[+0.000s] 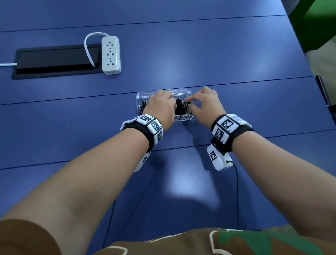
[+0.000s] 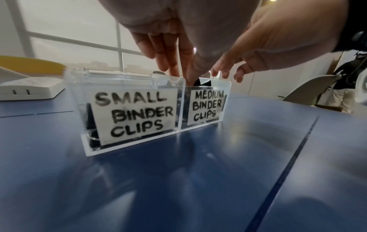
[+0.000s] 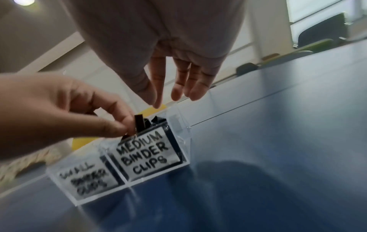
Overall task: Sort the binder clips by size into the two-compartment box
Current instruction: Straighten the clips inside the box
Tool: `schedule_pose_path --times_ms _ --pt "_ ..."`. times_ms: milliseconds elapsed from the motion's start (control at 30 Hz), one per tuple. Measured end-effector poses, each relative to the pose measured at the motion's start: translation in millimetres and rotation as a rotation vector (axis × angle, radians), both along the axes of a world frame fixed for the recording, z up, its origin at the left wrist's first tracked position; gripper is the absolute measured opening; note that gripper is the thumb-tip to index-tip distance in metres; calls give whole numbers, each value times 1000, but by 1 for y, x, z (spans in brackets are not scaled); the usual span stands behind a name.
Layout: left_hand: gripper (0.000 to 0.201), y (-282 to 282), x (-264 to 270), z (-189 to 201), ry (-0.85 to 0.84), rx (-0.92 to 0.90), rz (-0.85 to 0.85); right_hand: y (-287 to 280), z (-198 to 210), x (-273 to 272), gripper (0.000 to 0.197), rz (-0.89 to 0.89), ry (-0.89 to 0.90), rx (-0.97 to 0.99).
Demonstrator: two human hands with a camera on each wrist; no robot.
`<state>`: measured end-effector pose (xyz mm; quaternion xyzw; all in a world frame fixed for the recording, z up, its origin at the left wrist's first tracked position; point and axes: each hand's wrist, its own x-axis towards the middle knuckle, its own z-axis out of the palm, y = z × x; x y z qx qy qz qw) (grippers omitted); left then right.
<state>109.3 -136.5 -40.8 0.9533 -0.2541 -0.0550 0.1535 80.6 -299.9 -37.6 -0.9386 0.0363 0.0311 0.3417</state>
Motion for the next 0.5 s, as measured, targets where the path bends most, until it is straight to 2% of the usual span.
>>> schedule_pose_path --times_ms 100,133,200,300,367,400,433,467,500 --pt "14 12 0 12 11 -123 148 -5 2 18 15 -174 48 96" --pt "14 18 3 14 28 -161 261 -7 3 24 20 -207 94 100" --pt "18 32 11 16 84 -219 528 -5 5 33 43 -236 225 95" --pt "34 46 20 20 333 -365 826 5 6 43 52 -284 415 128" --pt "42 48 25 22 541 -515 896 11 8 45 46 -295 470 221" --pt "36 48 27 21 601 -613 914 12 9 46 42 -307 475 284" --pt "22 48 29 20 629 -715 929 12 11 46 39 -322 469 352" --pt "12 49 29 23 633 -799 939 12 12 47 41 -334 467 410" --pt "14 50 29 23 631 -875 961 11 12 46 42 -340 475 461"
